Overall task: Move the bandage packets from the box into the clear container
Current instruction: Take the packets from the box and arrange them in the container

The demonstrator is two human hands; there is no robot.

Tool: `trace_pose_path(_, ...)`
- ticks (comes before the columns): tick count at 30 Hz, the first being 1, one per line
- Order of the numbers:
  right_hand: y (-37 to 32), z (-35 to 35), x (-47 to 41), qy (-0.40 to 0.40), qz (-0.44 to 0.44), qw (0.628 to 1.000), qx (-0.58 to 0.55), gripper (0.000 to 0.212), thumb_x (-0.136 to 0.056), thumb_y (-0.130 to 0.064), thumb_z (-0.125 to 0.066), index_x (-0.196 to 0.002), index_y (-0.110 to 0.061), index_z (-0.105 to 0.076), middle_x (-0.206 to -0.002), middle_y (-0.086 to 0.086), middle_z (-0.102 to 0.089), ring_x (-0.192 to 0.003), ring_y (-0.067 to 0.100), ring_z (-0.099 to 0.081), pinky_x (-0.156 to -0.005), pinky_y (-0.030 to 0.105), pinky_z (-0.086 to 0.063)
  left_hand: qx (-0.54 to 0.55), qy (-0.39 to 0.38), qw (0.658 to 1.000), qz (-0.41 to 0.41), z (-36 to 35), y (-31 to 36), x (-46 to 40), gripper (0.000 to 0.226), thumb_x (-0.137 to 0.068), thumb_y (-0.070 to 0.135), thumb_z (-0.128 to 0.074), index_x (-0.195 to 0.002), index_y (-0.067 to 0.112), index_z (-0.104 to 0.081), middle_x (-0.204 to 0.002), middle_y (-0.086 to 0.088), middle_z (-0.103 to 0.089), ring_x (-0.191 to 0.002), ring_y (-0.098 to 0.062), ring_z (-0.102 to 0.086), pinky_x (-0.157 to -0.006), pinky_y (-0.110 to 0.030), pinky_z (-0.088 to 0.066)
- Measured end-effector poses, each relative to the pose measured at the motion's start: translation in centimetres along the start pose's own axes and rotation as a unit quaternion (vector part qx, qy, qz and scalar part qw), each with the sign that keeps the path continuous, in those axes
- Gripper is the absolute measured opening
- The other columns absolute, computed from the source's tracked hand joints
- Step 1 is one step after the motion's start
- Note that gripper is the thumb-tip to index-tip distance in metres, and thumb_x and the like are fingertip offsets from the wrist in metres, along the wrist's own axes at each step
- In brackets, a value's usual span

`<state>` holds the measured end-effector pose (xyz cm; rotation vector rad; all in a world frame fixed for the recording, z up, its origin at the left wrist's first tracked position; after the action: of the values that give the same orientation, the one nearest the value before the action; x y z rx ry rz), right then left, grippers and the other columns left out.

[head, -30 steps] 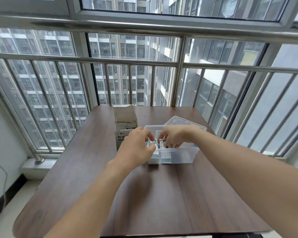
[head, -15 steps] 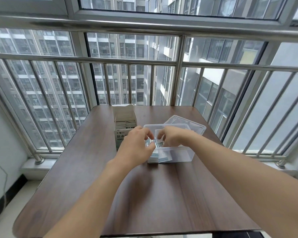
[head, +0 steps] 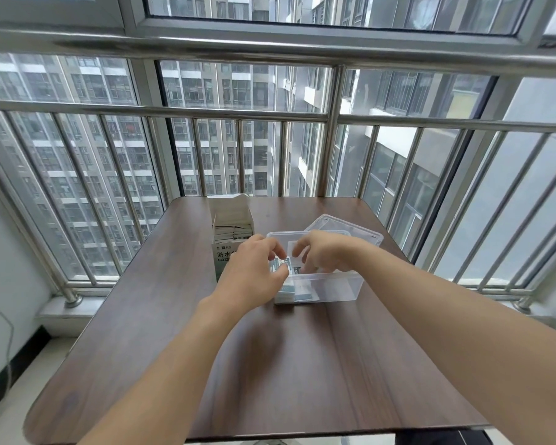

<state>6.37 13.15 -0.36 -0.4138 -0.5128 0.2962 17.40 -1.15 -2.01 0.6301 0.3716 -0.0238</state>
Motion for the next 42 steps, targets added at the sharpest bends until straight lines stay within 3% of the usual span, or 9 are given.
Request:
trace_pose_path(4, 0.3, 0.3, 0.3, -0.009, -0.019, 1.0, -0.007, 0.043, -0.092, -0.003, -0.064, -0.133, -0.014, -0.057, -0.121, 0.016, -0.068, -0.109, 0.03, -0.068, -0.098, 0.042, -0.053, 0.003, -0.004, 1.0, 0.003, -0.1, 0.1, 0.0, 0.009, -0.087, 0.028, -0.066, -0.096, 0.028, -0.067, -0.087, 0.016, -0.049, -0.084, -0.011, -0.051, -0.087, -0.038, -0.049)
trace_pose_path(9, 0.1, 0.0, 0.2, -0.019, -0.013, 0.999, -0.027, 0.038, -0.097, -0.001, -0.056, -0.134, -0.009, -0.057, -0.11, 0.01, -0.061, -0.074, 0.011, -0.056, -0.074, 0.026, -0.047, 0.005, -0.004, 1.0, 0.002, 0.0, -0.1, -0.1, 0.008, -0.086, 0.028, -0.066, -0.095, 0.028, -0.066, -0.087, 0.016, -0.049, -0.084, -0.012, -0.052, -0.086, -0.038, -0.049)
trace_pose_path(13, 0.1, 0.1, 0.1, -0.031, -0.035, 0.998, -0.049, 0.038, -0.096, 0.0, -0.054, -0.132, -0.009, -0.06, -0.112, 0.01, -0.062, -0.088, 0.019, -0.056, -0.071, 0.025, -0.045, 0.004, 0.001, 1.0, 0.004, 0.0, -0.1, -0.1, 0.009, -0.086, 0.028, -0.066, -0.095, 0.027, -0.067, -0.087, 0.014, -0.05, -0.082, -0.012, -0.052, -0.085, -0.038, -0.049)
trace_pose_path(23, -0.6, 0.8, 1.1, -0.008, -0.031, 0.997, -0.064, 0.034, -0.096, 0.0, -0.054, -0.128, -0.005, -0.061, -0.122, 0.015, -0.063, -0.083, 0.021, -0.064, -0.061, 0.025, -0.051, 0.006, 0.006, 1.0, -0.006, 0.6, 0.0, 0.0, 0.008, -0.087, 0.028, -0.066, -0.095, 0.027, -0.067, -0.088, 0.013, -0.053, -0.082, -0.011, -0.054, -0.083, -0.037, -0.051)
trace_pose_path(26, -2.2, 2.0, 1.9, 0.085, 0.08, 0.991, -0.071, 0.017, -0.095, -0.008, -0.064, -0.111, -0.004, -0.069, -0.11, 0.015, -0.068, -0.085, 0.022, -0.068, -0.069, 0.036, -0.063, 0.024, 0.135, 0.99, -0.016, 2.9, -0.3, 0.0, 0.003, -0.085, 0.023, -0.071, -0.087, 0.024, -0.069, -0.08, 0.009, -0.062, -0.07, -0.01, -0.058, -0.068, -0.029, -0.049)
trace_pose_path(30, -7.1, 2.5, 4.0, 0.179, 0.288, 0.939, -0.061, 0.01, -0.09, -0.013, -0.073, -0.1, -0.01, -0.075, -0.094, -0.002, -0.072, -0.072, 0.005, -0.066, -0.062, 0.017, -0.056, 0.109, 0.321, 0.936, 0.089, 6.6, -2.7, 0.0, 0.015, -0.078, 0.015, -0.069, -0.09, 0.022, -0.063, -0.075, 0.002, -0.062, -0.066, -0.016, -0.059, -0.059, -0.027, -0.048)
trace_pose_path(35, -11.8, 1.0, 3.0, 0.208, 0.333, 0.91, 0.13, 0.013, -0.088, -0.009, -0.073, -0.097, -0.017, -0.078, -0.096, -0.007, -0.073, -0.084, 0.008, -0.067, -0.08, 0.022, -0.054, 0.154, 0.201, 0.945, 0.209, 6.3, -6.3, -0.4, 0.035, -0.08, 0.021, -0.071, -0.111, 0.02, -0.055, -0.095, -0.003, -0.06, -0.089, -0.022, -0.061, -0.073, -0.034, -0.047)
trace_pose_path(38, -12.7, 0.4, 1.6, 0.206, 0.305, 0.905, 0.212, 0.016, -0.086, -0.004, -0.071, -0.086, -0.018, -0.08, -0.087, -0.004, -0.073, -0.076, 0.015, -0.069, -0.075, 0.034, -0.061, 0.158, 0.178, 0.947, 0.216, 4.8, -6.9, -0.6, 0.032, -0.084, 0.02, -0.072, -0.111, 0.018, -0.057, -0.087, 0.002, -0.059, -0.082, -0.017, -0.06, -0.07, -0.034, -0.05)
trace_pose_path(42, -13.4, 0.0, 0.7, 0.187, 0.279, 0.905, 0.263, 0.018, -0.082, -0.006, -0.071, -0.08, -0.021, -0.08, -0.079, -0.006, -0.067, -0.074, 0.018, -0.068, -0.071, 0.035, -0.062, 0.19, 0.162, 0.94, 0.232, 3.8, -7.3, -1.3, 0.024, -0.085, 0.027, -0.071, -0.105, 0.021, -0.058, -0.08, 0.001, -0.061, -0.079, -0.026, -0.065, -0.076, -0.054, -0.059)
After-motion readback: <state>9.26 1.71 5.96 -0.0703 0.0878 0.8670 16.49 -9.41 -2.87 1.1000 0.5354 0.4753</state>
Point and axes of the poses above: each hand's wrist, its own x-axis away from the middle knuckle, its own z-axis out of the back of the hand, y = z × x, the point moved 1 cm from there along -x, towards the middle knuckle
